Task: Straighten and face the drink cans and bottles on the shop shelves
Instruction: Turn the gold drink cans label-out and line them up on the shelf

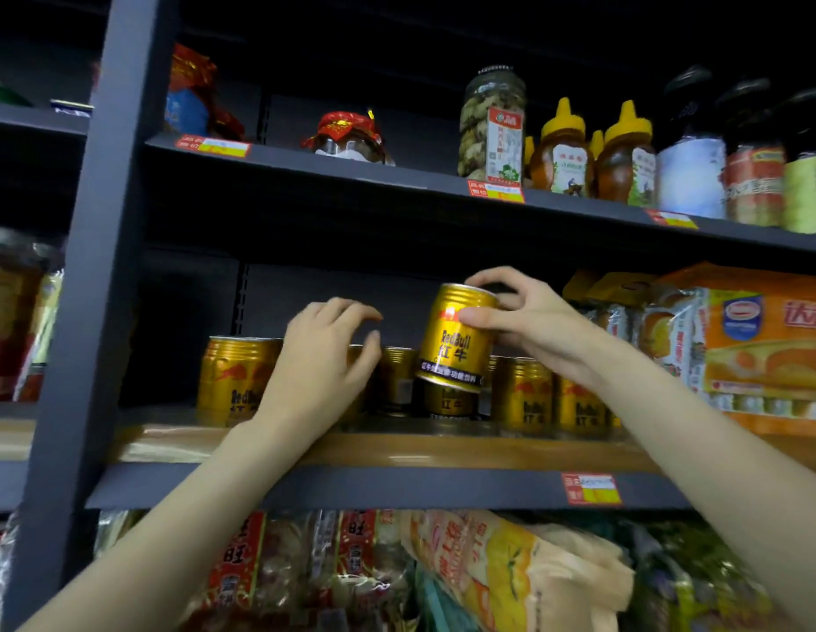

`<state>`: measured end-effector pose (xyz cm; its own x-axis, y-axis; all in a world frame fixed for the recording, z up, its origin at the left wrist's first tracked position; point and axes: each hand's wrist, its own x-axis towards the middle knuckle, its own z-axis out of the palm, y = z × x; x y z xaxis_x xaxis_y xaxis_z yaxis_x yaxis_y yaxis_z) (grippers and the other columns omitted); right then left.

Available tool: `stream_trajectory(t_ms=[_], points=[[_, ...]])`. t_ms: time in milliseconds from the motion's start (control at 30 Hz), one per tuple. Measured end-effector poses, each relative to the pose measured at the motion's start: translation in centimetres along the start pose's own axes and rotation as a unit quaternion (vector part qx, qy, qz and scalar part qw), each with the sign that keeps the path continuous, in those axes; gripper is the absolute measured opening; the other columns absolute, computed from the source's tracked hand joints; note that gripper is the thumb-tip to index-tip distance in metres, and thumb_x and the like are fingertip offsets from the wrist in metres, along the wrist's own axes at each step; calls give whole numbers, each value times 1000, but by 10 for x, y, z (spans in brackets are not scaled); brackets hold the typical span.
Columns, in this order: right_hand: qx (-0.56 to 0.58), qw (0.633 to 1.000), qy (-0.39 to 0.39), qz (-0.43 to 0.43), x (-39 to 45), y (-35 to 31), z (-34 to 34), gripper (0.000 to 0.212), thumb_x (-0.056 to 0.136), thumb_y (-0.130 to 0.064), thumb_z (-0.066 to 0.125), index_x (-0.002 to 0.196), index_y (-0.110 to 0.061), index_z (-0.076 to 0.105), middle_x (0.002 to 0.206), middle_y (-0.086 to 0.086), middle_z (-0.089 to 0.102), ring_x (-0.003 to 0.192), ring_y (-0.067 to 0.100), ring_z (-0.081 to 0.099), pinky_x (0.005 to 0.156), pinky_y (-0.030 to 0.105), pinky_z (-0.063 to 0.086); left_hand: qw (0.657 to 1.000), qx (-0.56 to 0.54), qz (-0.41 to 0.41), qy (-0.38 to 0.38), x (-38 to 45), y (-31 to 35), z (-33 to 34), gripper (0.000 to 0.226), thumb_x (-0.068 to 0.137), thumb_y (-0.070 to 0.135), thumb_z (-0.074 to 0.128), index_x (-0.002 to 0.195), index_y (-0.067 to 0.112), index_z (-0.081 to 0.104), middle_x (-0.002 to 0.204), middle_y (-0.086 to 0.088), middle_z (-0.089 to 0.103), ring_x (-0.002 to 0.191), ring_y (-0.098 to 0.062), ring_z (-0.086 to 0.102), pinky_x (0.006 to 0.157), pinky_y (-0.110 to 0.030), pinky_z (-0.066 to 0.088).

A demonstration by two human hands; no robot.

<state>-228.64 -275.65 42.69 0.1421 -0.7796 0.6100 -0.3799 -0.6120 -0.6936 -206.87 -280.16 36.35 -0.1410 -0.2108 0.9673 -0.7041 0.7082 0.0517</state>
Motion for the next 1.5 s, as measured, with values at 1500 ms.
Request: stream_trajectory(t_ms=[1500], points=[[428, 892, -1, 149, -51, 11, 22, 44, 83, -31, 63, 122, -11, 57, 119, 24, 61, 97, 31, 69, 67, 35, 59, 948, -313, 54, -13, -8, 68, -11, 83, 67, 30, 77, 132, 40, 26, 130, 22, 48, 122, 0, 46, 93, -19, 44]])
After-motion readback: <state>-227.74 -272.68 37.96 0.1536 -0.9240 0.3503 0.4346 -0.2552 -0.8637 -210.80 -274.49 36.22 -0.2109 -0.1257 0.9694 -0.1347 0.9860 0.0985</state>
